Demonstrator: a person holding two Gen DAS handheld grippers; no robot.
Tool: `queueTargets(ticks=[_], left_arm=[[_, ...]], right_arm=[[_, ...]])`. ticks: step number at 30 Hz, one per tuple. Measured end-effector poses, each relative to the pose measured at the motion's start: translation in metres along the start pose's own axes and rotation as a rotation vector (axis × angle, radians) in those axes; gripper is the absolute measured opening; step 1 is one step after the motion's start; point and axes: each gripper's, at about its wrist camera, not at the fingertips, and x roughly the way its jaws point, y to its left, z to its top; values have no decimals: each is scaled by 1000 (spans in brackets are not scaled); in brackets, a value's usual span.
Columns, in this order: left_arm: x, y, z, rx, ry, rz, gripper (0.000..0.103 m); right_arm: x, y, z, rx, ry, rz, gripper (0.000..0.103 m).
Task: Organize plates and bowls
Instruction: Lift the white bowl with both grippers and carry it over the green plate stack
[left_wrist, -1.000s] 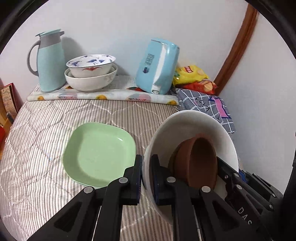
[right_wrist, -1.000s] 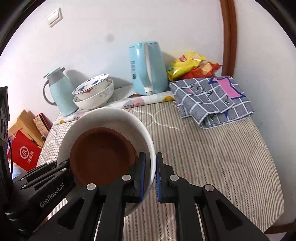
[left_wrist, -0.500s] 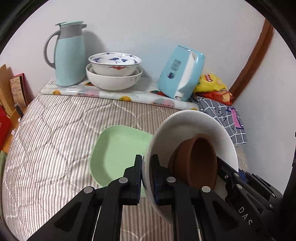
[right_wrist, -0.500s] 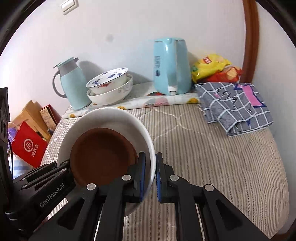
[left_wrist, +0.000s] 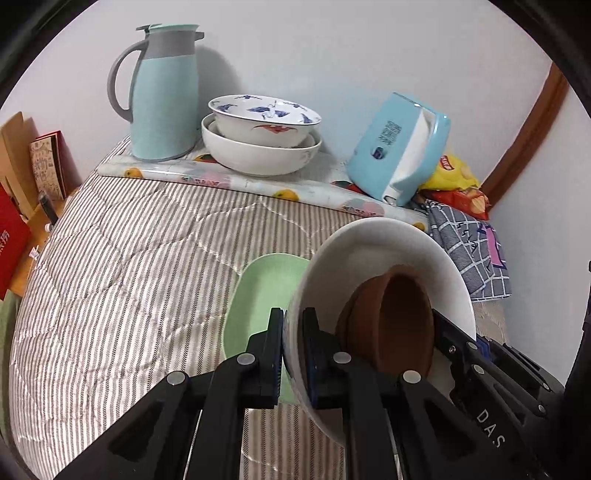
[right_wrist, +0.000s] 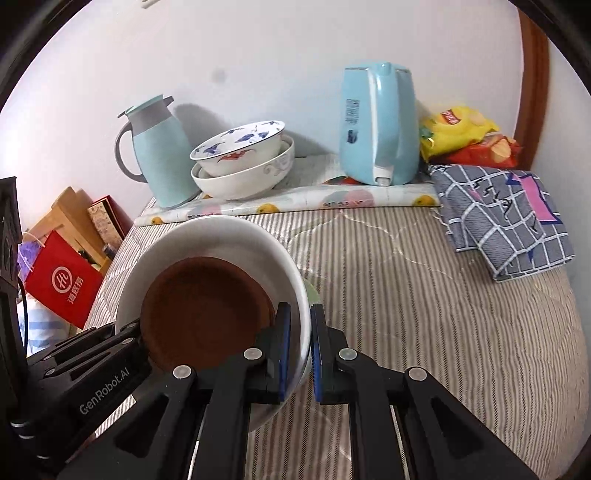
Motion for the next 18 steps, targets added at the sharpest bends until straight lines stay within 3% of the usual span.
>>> queueTargets(ticks=[18], left_arm=[[44,18,-2,-31,79,49,11]], right_arm=[[57,-2,-6,3,95,36,10]])
